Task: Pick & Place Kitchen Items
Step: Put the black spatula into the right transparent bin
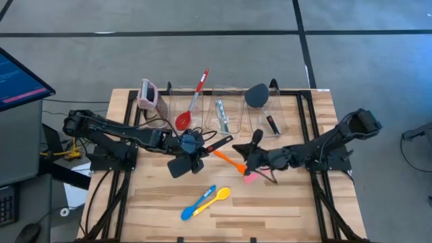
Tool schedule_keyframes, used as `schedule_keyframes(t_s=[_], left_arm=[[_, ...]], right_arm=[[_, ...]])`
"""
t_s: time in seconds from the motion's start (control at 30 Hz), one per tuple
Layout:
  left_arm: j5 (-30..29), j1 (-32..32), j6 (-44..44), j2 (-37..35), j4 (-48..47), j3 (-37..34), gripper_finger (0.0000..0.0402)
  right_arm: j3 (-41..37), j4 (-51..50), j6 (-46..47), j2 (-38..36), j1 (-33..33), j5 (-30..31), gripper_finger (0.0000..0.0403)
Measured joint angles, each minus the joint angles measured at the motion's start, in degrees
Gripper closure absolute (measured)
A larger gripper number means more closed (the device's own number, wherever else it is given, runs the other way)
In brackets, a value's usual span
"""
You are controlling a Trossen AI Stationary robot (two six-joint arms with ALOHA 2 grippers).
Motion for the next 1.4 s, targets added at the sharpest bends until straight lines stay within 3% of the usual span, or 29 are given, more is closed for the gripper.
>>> schedule_keyframes(t_s=[0.23, 0.43, 0.67, 0.93, 1.1, 1.4], left_arm=[[1.03, -0.02, -0.07, 0.0, -0.16, 0.0, 0.0366], [1.03, -0.02, -0.07, 0.0, -0.18, 0.0, 0.0367], [1.04, -0.01, -0.09, 0.0, -0.16, 0.0, 0.0367], [1.05, 0.0, -0.11, 0.0, -0.27, 0.0, 0.0367], [1.05, 0.0, -0.17, 0.0, -0.27, 0.0, 0.0364], [1.05, 0.0, -0.63, 0.0, -0.23, 0.0, 0.0365]], right_arm=[[9.35, -8.1, -4.26, 7.06, 3.99, 8.76, 0.0403], [14.55, -21.44, -4.47, 11.64, 6.36, 11.45, 0.0403], [18.25, -22.7, -5.34, 15.05, 6.92, 23.0, 0.0403], [21.1, -22.51, -3.96, 16.06, 6.67, 21.72, 0.0397], [21.06, -22.82, -3.92, 16.07, 6.43, 21.31, 0.0356], [21.06, -22.94, -3.17, 16.07, 6.15, 19.99, 0.024]])
